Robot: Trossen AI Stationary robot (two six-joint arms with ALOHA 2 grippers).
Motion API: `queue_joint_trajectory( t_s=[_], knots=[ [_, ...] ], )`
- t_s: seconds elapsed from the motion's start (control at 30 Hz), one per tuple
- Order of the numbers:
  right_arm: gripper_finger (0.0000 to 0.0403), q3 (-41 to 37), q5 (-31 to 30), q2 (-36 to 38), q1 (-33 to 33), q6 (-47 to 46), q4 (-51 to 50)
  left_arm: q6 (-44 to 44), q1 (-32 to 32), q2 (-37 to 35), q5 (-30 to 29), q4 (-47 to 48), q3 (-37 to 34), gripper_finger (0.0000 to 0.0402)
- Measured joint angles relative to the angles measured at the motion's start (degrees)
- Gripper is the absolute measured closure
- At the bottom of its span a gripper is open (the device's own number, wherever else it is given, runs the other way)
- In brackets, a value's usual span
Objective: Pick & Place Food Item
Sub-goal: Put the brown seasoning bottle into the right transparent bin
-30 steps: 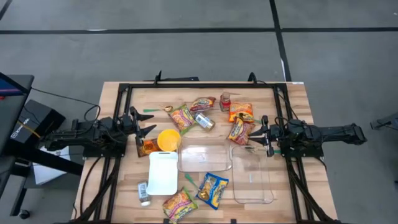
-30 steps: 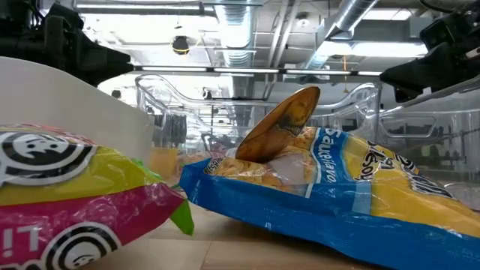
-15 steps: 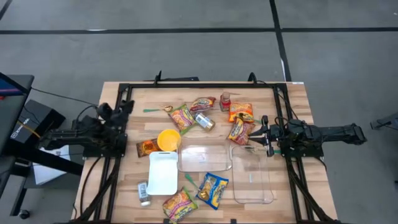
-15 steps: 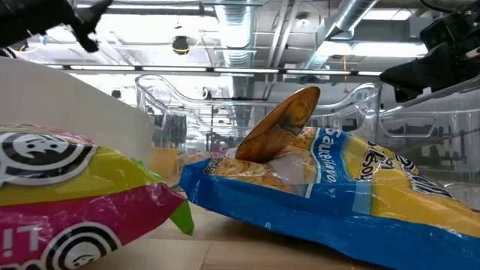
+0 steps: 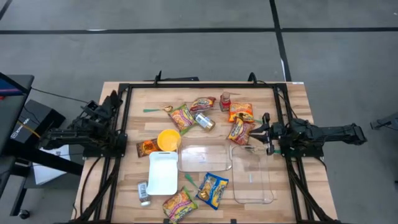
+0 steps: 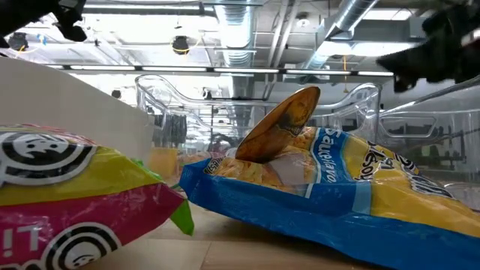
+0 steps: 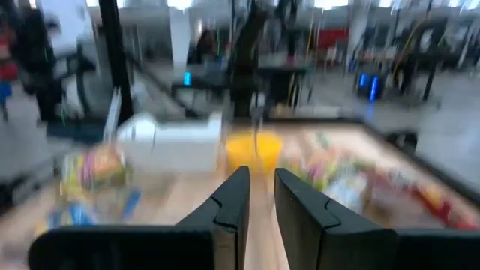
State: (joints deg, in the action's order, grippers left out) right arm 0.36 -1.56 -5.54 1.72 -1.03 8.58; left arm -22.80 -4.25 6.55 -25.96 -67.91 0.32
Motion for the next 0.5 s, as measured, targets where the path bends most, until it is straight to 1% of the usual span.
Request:
queue_joint_trajectory(
  t_s=[0.07, 0.17, 0.33, 0.5],
  knots=[
    [0.0344, 0.0, 0.0, 0.0, 0.0, -2.6, 6.0, 0.0, 0.0, 1.1, -1.0, -1.6, 0.0, 0.0184],
    [0.0344, 0.0, -0.5, -0.1, -0.4, -3.5, 21.0, -0.1, 0.0, 3.5, -1.2, -4.3, 0.0, 0.0184],
    [0.0344, 0.6, -0.2, -0.3, -0.6, -7.0, 45.0, -1.8, 0.0, 9.8, -1.2, -8.5, 1.3, 0.0184],
    [0.0344, 4.0, 0.0, -0.4, -0.6, -5.9, 59.1, -1.9, 0.0, 16.2, -1.2, -9.7, 4.6, 0.0184]
  ],
)
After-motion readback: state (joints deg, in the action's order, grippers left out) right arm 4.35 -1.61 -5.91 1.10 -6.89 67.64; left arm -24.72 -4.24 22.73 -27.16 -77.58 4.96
